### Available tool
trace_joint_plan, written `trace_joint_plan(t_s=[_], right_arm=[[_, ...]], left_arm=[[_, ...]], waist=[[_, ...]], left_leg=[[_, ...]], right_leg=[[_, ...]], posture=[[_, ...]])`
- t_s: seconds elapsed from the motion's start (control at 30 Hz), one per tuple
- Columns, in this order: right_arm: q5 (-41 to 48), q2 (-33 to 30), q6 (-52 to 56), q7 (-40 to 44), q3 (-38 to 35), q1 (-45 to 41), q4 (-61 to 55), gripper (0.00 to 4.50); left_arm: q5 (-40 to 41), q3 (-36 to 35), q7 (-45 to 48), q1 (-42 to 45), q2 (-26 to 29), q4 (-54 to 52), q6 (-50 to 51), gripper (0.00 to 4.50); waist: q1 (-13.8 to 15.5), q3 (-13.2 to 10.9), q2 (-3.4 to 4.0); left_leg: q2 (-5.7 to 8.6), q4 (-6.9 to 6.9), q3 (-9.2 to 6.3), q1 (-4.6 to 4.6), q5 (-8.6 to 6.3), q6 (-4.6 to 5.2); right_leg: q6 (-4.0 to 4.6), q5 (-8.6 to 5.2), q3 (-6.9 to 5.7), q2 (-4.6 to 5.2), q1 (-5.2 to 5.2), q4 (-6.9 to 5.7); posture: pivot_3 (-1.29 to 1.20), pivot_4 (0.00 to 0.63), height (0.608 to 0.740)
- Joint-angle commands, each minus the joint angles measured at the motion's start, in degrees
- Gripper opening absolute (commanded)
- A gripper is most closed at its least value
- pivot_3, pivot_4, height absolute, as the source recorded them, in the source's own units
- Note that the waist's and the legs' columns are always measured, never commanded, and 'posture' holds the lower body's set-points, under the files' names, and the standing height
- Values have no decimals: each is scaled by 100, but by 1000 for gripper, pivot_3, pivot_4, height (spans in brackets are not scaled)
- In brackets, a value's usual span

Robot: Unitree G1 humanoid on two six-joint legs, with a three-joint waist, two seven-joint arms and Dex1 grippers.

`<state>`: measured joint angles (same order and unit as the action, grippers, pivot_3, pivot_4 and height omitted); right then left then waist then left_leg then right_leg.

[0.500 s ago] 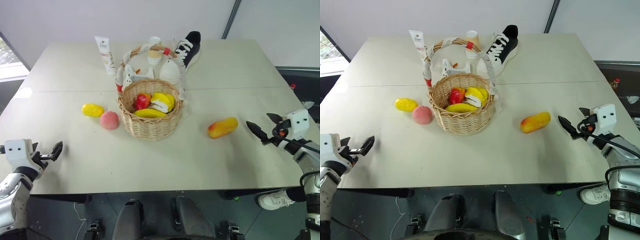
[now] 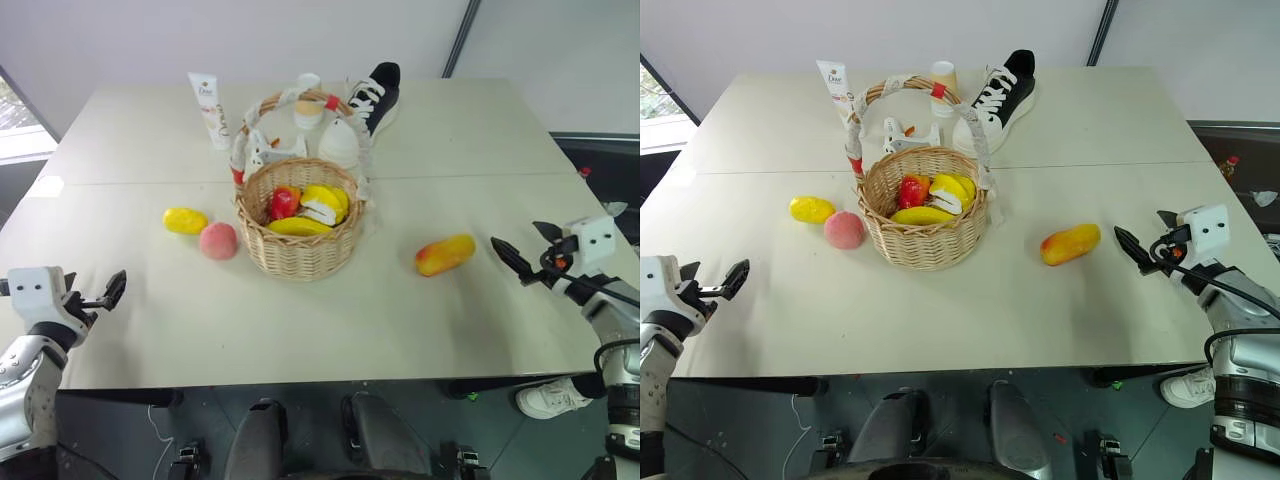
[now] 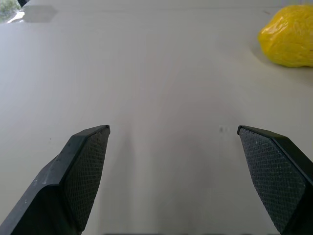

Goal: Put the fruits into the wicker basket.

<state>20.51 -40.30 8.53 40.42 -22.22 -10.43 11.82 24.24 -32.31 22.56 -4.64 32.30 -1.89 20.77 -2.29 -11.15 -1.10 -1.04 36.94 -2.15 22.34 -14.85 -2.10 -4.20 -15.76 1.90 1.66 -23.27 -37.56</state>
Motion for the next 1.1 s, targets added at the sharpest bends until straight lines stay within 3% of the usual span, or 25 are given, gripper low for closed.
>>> trace_joint_plan(t_s=[0.03,0.23,0.47,0.6,0.77,1.1], right_arm=[[129,-50,61,10,-61,-42,-497,4477],[321,-138,354,142,-74,-38,-1138,4477],[960,-434,1256,625,135,-5,-2467,4477],[1506,-810,1939,1044,317,88,-3358,4477],[1996,-902,2485,1130,851,-255,-4236,4477],[2235,-371,2808,758,1784,-746,-4924,4477]], left_arm=[[-40,30,55,65,118,-220,-35,4500],[409,45,551,380,290,-469,270,4500],[421,630,1117,801,818,-720,719,4500],[-418,1248,1468,1313,1319,-90,-59,4500],[-1833,2585,2178,2605,2145,1473,-1532,4500],[-3348,4186,2878,4620,1977,3940,-3357,4500]], waist=[[4,0,0],[15,0,0],[0,-1,1],[12,-1,1],[36,-1,-2],[74,-2,-4]], left_leg=[[0,0,0,0,0,0],[0,0,3,1,0,0],[0,0,6,0,0,1],[4,0,8,0,-2,3],[5,1,10,4,-2,3],[9,6,22,24,-10,18]], right_leg=[[0,0,2,-1,0,0],[0,0,4,-2,0,0],[-1,0,7,-3,-2,-1],[-1,0,10,-7,-4,-1],[1,-1,5,-13,-10,2],[-4,2,8,-11,-27,4]], posture=[[0,150,740],[0,150,740],[0,150,740],[0,150,740],[0,150,740],[0,150,740]])
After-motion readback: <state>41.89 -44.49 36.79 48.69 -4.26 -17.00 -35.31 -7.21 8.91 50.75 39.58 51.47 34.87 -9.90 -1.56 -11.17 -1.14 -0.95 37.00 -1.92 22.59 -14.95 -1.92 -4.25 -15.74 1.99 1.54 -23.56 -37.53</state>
